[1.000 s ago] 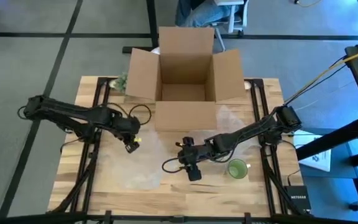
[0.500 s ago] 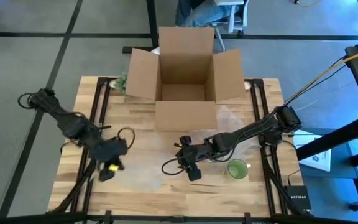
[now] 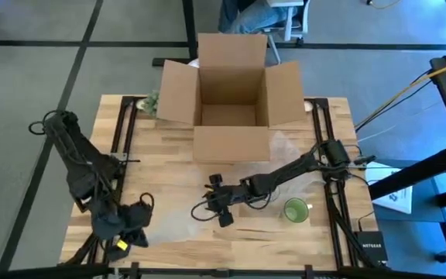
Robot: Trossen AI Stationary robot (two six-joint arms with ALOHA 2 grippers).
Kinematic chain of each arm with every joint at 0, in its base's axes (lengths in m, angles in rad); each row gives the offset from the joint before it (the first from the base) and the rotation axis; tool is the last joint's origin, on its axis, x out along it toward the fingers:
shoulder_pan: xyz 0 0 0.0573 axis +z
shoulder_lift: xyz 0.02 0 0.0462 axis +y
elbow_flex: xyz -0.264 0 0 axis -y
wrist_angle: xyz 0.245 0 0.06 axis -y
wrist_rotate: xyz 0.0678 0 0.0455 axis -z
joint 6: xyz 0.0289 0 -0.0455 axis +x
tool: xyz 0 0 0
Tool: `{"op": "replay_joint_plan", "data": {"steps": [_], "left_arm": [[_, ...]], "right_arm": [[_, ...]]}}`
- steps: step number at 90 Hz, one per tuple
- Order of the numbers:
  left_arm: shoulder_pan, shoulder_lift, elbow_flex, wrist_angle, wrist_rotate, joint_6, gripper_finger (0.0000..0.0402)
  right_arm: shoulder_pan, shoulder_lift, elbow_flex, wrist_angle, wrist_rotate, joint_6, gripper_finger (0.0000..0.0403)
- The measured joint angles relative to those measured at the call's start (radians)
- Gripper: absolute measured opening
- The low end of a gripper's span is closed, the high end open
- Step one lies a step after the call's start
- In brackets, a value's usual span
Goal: Wrap mug
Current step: Wrap the white mug with bubble wrap
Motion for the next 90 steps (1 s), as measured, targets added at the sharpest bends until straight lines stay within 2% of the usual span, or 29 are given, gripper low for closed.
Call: {"op": "replay_joint_plan", "data": {"steps": [15, 26, 31, 41, 50, 58, 67, 73, 78, 90], "left_arm": [[-0.057, 0.032, -0.001, -0.004, -0.088, -0.067, 0.0], [-0.064, 0.044, -0.001, -0.003, -0.162, -0.029, 0.0], [-0.056, 0.045, -0.001, -0.002, -0.194, 0.011, 0.0], [-0.034, 0.045, 0.007, 0.016, -0.209, 0.09, 0.0], [-0.026, 0.044, 0.038, 0.064, -0.222, 0.151, 0.0], [-0.015, 0.043, 0.042, 0.151, -0.223, 0.205, 0.0], [0.009, 0.052, 0.041, 0.219, -0.228, 0.267, 0.0], [0.027, 0.067, 0.041, 0.219, -0.238, 0.282, 0.0], [0.041, 0.086, 0.04, 0.217, -0.244, 0.281, 0.0], [0.083, 0.138, 0.04, 0.211, -0.231, 0.276, 0.0]], "right_arm": [[-0.007, 0.0, 0.0, -0.182, -0.113, 0.059, 0.0157], [0.017, 0.001, -0.002, -0.271, -0.046, 0.076, 0.0131], [0.028, 0.001, -0.002, -0.243, -0.013, 0.076, 0.0113], [0.048, -0.001, 0.0, -0.17, -0.022, 0.07, 0.0059], [0.062, -0.013, -0.001, -0.191, 0.116, 0.013, 0.001], [0.062, -0.023, -0.001, -0.158, 0.31, -0.07, 0.0013], [0.042, -0.025, -0.001, -0.006, 0.499, -0.199, 0.0007], [0.026, -0.026, 0.0, 0.089, 0.518, -0.235, 0.0002], [0.014, -0.028, 0.0, 0.092, 0.518, -0.223, 0.0005], [0.013, -0.053, -0.002, -0.214, 0.508, -0.102, 0.0029]]}}
